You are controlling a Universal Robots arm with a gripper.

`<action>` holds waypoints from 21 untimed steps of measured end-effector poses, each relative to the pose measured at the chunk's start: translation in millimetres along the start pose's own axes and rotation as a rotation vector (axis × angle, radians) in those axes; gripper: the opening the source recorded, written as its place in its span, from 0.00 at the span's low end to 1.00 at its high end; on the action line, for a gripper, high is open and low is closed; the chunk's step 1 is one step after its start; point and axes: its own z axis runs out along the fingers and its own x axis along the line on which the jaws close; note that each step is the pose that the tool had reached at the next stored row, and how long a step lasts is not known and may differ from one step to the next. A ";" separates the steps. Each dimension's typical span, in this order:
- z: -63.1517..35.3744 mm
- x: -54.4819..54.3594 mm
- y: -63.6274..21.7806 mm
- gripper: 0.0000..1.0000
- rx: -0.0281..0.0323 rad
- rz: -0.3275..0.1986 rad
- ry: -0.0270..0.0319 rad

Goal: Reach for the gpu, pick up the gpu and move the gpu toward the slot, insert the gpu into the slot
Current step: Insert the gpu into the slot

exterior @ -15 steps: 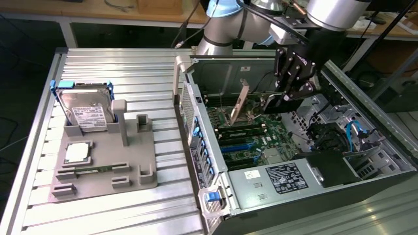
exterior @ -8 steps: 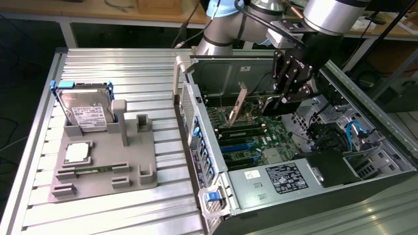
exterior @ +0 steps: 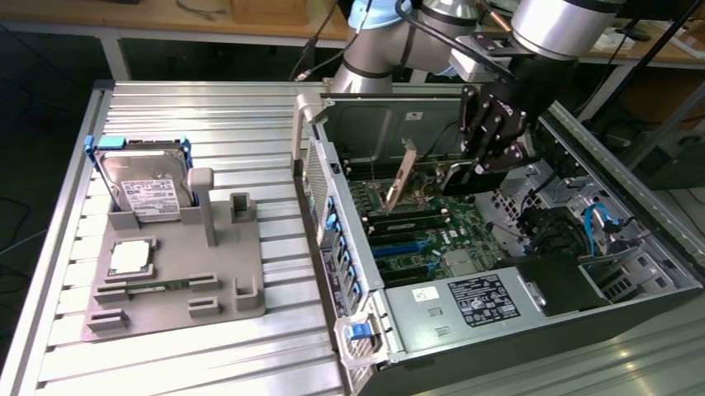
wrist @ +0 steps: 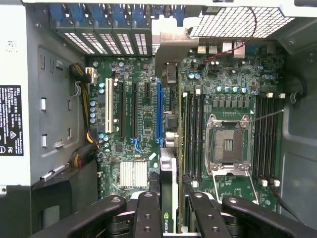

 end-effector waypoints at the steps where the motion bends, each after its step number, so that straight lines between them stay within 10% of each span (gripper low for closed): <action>1: 0.4 0.0 0.5 0.27 0.0000 0.000 -0.0001; 21: 29.0 10.1 21.2 0.27 -0.0002 0.000 0.0002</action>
